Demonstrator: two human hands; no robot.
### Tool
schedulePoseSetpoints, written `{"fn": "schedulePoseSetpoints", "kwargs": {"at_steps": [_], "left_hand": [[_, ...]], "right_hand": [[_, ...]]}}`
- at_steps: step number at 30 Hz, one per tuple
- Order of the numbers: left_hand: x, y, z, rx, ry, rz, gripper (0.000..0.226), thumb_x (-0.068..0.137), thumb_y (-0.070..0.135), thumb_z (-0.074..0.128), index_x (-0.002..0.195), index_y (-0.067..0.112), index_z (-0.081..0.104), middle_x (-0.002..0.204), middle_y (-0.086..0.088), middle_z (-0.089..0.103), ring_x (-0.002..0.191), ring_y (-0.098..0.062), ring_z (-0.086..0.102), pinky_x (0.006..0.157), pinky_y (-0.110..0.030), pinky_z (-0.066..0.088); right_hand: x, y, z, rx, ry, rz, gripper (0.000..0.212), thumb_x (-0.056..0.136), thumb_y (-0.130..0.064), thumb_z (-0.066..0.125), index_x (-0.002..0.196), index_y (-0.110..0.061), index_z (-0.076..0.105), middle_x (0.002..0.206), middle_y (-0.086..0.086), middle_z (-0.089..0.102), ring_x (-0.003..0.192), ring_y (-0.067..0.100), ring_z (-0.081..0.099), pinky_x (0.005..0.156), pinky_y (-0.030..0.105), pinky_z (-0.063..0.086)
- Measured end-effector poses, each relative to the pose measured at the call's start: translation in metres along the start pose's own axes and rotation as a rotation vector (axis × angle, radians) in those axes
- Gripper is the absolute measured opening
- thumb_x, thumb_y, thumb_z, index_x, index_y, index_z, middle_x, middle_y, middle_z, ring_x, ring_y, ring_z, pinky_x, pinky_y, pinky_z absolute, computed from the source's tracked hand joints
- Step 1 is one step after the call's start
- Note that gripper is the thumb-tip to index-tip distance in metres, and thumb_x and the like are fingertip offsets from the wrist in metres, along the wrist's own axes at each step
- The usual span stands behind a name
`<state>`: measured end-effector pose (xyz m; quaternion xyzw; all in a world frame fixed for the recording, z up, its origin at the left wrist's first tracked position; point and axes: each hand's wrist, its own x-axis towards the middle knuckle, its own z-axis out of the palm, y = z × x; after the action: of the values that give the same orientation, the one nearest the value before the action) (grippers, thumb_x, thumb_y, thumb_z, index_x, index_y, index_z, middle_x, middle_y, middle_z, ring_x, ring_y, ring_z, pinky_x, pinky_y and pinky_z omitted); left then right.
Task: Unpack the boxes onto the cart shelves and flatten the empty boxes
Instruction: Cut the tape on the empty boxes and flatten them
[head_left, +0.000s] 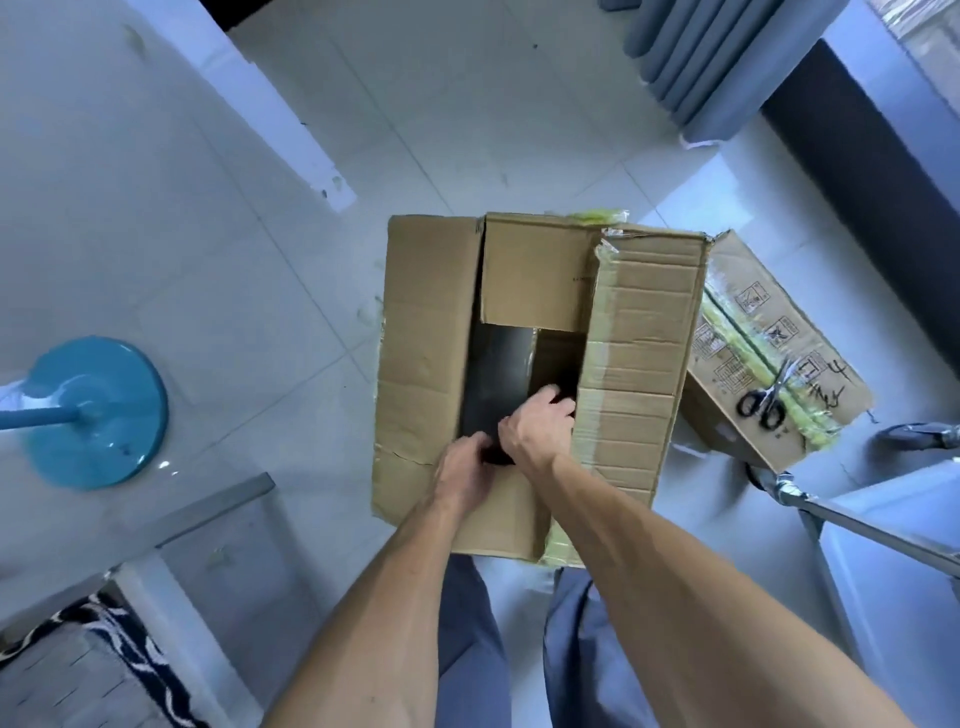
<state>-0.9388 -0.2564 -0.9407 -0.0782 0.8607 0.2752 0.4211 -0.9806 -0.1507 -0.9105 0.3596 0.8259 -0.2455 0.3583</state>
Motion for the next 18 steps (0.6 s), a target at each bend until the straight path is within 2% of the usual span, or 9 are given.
{"fn": "schedulePoseSetpoints", "kwargs": {"at_steps": [3,7,10,12,14,17,18], "left_hand": [[-0.003,0.007,0.013,0.027,-0.019,-0.058,0.024,0.097,0.013,0.048,0.112,0.01,0.066,0.113,-0.012,0.07,0.106,-0.032,0.064,0.081,-0.03,0.043],[-0.005,0.015,0.02,0.016,0.044,-0.203,0.025,0.097,0.02,0.046,0.108,0.011,0.066,0.108,-0.012,0.071,0.099,-0.032,0.067,0.082,-0.034,0.053],[-0.01,0.028,0.021,0.055,0.099,-0.283,0.026,0.094,0.019,0.047,0.108,0.01,0.066,0.106,-0.015,0.07,0.099,-0.035,0.066,0.075,-0.032,0.049],[-0.015,0.031,0.017,0.113,0.137,-0.351,0.029,0.095,0.021,0.046,0.111,0.01,0.066,0.11,-0.018,0.069,0.103,-0.036,0.065,0.074,-0.032,0.047],[-0.014,0.024,0.01,0.113,0.087,-0.39,0.03,0.097,0.02,0.046,0.117,0.009,0.065,0.115,-0.018,0.068,0.108,-0.034,0.064,0.08,-0.032,0.047],[-0.014,0.006,0.004,0.154,-0.141,-0.383,0.033,0.095,0.017,0.051,0.125,0.013,0.062,0.114,-0.011,0.071,0.111,-0.023,0.064,0.083,-0.025,0.045],[-0.017,0.003,0.003,0.191,-0.204,-0.388,0.039,0.094,0.017,0.053,0.133,0.017,0.057,0.123,-0.009,0.068,0.117,-0.022,0.061,0.089,-0.025,0.045]], "right_hand": [[0.0,-0.016,-0.002,0.11,0.058,0.221,0.077,0.085,-0.026,0.063,0.147,-0.007,0.021,0.139,0.018,0.035,0.126,0.037,0.042,0.104,0.044,0.036],[0.002,-0.025,-0.009,0.259,0.182,0.353,0.077,0.083,-0.032,0.065,0.145,-0.012,0.024,0.137,0.017,0.042,0.124,0.036,0.044,0.101,0.047,0.034],[-0.003,-0.005,-0.021,0.327,0.266,0.319,0.069,0.083,-0.028,0.063,0.142,-0.011,0.031,0.132,0.019,0.051,0.12,0.037,0.051,0.098,0.046,0.039],[-0.006,0.021,-0.031,0.409,0.239,0.158,0.059,0.089,-0.019,0.057,0.141,-0.002,0.034,0.132,0.026,0.05,0.119,0.042,0.052,0.096,0.047,0.043],[0.0,0.049,-0.045,0.324,0.274,0.123,0.06,0.088,-0.013,0.054,0.143,-0.001,0.032,0.138,0.028,0.043,0.123,0.044,0.047,0.099,0.047,0.041],[0.013,0.08,-0.059,0.074,0.425,0.178,0.059,0.08,-0.01,0.053,0.137,-0.004,0.039,0.135,0.021,0.046,0.123,0.041,0.047,0.102,0.048,0.039],[0.014,0.086,-0.059,0.032,0.412,0.147,0.056,0.079,-0.01,0.054,0.133,-0.004,0.041,0.132,0.02,0.048,0.122,0.04,0.048,0.102,0.047,0.04]]}}
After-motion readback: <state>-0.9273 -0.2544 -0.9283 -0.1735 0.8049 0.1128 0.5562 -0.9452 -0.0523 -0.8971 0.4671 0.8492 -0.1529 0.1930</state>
